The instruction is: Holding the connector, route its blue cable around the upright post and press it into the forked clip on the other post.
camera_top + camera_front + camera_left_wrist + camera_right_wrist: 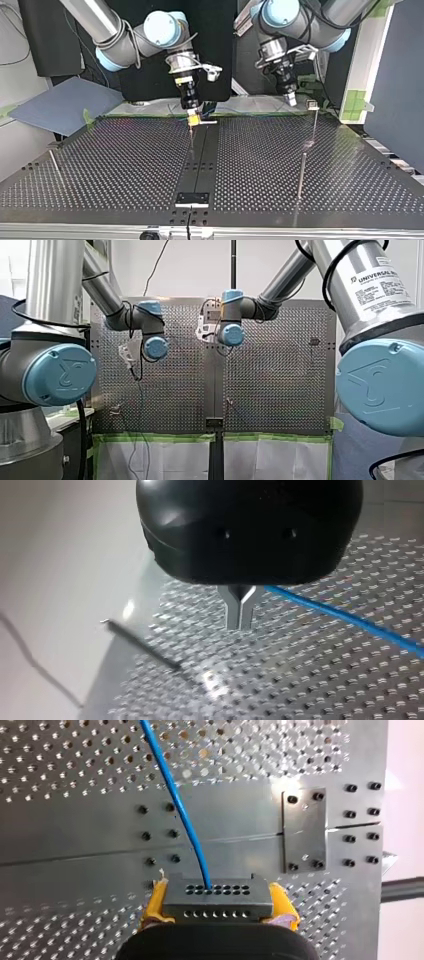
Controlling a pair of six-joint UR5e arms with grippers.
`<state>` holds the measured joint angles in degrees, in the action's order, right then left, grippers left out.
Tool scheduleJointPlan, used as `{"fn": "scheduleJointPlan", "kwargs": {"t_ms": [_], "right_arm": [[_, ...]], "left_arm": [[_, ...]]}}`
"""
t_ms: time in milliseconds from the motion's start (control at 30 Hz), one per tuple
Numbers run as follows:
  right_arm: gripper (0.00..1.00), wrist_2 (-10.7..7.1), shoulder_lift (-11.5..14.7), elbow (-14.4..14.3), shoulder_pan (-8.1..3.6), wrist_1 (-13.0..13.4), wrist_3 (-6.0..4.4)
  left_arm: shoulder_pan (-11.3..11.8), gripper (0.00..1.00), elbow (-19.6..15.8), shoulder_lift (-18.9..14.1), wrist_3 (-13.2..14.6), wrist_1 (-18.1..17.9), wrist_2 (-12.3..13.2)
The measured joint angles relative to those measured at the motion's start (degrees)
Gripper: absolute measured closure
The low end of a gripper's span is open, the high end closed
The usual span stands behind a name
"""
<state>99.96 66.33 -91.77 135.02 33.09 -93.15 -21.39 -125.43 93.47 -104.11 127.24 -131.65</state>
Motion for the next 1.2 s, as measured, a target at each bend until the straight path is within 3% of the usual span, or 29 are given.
{"fn": "scheduleJointPlan", "kwargs": {"t_ms": [533, 867, 1200], "right_arm": [[1.0, -2.71, 0.0, 6.77, -0.93, -6.49, 0.71], [1.0, -3.1, 0.0, 11.31, -1.17, -8.57, 0.98], [1.0, -4.99, -0.04, 15.01, -1.18, -10.31, 1.1]], "left_arm": [[0.44, 1.0, 6.29, -8.13, -1.14, 7.87, -1.43], [1.21, 1.0, 9.61, -13.04, -1.82, 9.09, -0.15], [3.2, 1.0, 14.56, -11.49, -6.14, 11.63, 3.05]]}}
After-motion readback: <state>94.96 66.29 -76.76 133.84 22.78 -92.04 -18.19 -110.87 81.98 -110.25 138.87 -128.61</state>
